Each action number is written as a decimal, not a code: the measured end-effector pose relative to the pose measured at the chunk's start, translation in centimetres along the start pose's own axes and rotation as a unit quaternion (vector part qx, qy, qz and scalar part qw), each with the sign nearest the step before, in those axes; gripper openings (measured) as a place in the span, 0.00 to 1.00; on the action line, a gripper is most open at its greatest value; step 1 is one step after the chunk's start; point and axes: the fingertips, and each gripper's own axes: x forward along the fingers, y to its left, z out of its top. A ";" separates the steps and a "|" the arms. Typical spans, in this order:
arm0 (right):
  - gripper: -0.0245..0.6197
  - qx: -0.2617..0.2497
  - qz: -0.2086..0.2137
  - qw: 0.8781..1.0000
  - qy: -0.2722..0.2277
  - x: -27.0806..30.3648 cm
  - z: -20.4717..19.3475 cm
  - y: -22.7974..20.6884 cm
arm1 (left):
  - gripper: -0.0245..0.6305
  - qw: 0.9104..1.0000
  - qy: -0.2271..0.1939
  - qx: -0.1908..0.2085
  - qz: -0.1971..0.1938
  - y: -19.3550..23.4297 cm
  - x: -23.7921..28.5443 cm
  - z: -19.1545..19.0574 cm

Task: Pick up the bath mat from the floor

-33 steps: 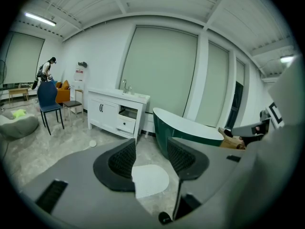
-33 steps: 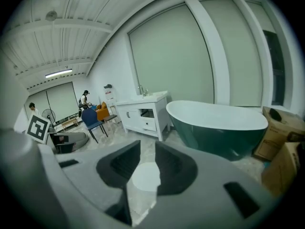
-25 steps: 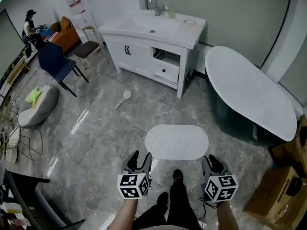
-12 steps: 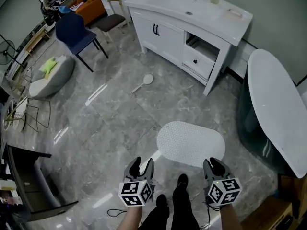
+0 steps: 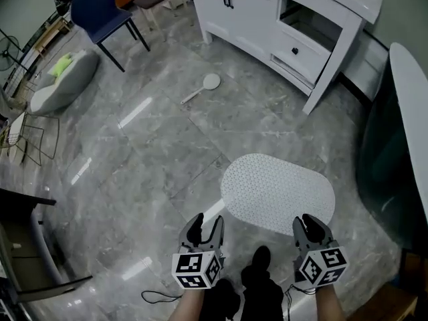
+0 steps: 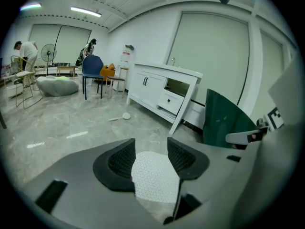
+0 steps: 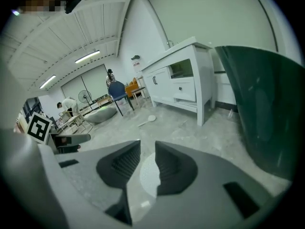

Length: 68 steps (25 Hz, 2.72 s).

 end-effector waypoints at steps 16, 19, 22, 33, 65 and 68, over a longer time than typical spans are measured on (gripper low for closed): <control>0.19 -0.033 0.036 0.998 -0.044 16.4 -15.7 -5.0 | 0.37 0.999 -0.025 0.026 -0.009 7.6 15.3 -17.2; 0.19 -0.034 0.040 0.997 -0.047 18.1 -17.2 -5.6 | 0.38 0.999 -0.023 0.031 -0.014 8.5 17.4 -18.7; 0.19 -0.032 0.037 0.997 -0.053 19.3 -18.4 -6.0 | 0.38 0.999 -0.019 0.041 -0.021 9.0 19.2 -20.0; 0.19 -0.030 0.034 0.998 -0.053 22.6 -22.0 -5.8 | 0.41 0.998 0.010 0.059 -0.027 11.2 23.5 -24.6; 0.19 0.024 0.026 0.999 -0.040 26.6 -24.4 -7.7 | 0.52 0.991 0.129 0.034 -0.002 15.0 35.0 -31.8; 0.19 0.027 0.025 0.999 -0.036 26.5 -24.8 -7.9 | 0.52 0.990 0.135 0.029 -0.012 14.4 35.1 -31.8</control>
